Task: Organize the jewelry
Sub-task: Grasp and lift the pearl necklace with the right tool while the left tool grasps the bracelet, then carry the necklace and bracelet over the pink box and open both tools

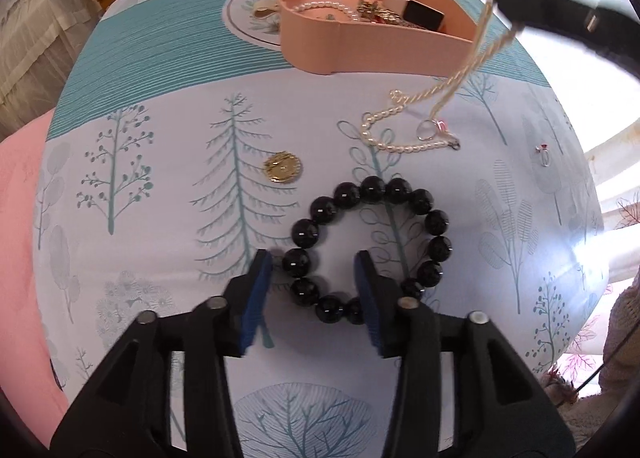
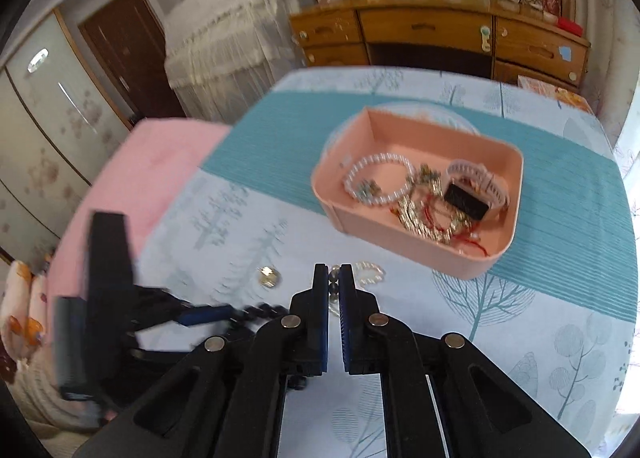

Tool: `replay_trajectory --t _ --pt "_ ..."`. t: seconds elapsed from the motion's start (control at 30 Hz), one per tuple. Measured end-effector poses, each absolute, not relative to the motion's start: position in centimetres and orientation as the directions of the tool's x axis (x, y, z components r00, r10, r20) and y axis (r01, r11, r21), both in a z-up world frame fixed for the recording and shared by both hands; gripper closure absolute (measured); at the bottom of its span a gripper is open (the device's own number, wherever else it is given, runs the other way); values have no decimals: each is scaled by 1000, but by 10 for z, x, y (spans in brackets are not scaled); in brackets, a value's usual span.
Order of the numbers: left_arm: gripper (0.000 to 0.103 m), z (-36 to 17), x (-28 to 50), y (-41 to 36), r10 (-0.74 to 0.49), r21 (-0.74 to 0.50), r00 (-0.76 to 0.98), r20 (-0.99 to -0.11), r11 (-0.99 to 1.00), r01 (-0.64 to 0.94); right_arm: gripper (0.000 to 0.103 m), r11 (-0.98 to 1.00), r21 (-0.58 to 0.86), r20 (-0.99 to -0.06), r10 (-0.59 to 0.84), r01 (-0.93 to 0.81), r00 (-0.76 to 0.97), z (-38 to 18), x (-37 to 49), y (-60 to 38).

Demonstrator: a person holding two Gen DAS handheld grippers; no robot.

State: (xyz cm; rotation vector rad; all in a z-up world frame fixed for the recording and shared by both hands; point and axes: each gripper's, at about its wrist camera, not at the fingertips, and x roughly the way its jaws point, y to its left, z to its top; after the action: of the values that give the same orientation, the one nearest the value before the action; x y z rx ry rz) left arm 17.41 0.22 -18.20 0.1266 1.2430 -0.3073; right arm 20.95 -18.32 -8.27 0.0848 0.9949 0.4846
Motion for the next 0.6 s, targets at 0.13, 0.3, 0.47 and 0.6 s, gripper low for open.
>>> replay_trajectory --t 0.13,0.3,0.47,0.6 --pt "64 -182 171 -3 -128 -33 310 -942 954 297 99 865 340 -705 494 -368 509 -38 199 -190" --pt "91 -179 173 9 -168 -91 295 -941 962 257 99 850 369 -623 526 -376 579 10 184 -196" --pt "91 -162 170 20 -255 -186 308 -917 954 235 99 844 379 -568 536 -380 624 48 170 -203" --pt "91 -124 167 30 -312 -236 363 -878 942 239 99 846 369 -537 532 -386 654 74 159 -206"
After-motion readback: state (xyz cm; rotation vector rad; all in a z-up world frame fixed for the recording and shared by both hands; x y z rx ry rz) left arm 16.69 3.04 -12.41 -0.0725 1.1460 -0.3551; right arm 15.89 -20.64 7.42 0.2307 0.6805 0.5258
